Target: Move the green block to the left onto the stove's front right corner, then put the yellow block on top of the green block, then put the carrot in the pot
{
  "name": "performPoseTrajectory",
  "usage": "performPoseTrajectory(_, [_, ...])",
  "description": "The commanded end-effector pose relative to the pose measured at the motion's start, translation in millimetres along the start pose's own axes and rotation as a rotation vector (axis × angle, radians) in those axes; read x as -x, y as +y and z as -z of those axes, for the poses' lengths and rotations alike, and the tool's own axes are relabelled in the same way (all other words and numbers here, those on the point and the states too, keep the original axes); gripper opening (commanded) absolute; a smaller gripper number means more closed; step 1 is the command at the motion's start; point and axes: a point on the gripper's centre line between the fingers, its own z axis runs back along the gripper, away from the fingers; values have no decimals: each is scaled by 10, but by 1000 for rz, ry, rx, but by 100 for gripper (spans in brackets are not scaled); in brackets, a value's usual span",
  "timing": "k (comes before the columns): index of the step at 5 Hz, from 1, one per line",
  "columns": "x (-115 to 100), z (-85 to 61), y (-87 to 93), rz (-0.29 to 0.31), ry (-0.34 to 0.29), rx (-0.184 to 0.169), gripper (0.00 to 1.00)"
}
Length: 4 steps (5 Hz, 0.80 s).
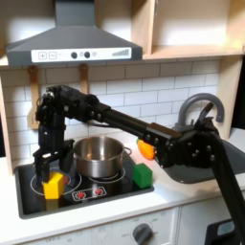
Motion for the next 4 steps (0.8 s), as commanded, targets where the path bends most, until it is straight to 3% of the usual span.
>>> performPoseTrajectory(1, [25,3,-5,2,4,-1,100])
performPoseTrajectory(4, [55,29,2,-6,8,-13,100])
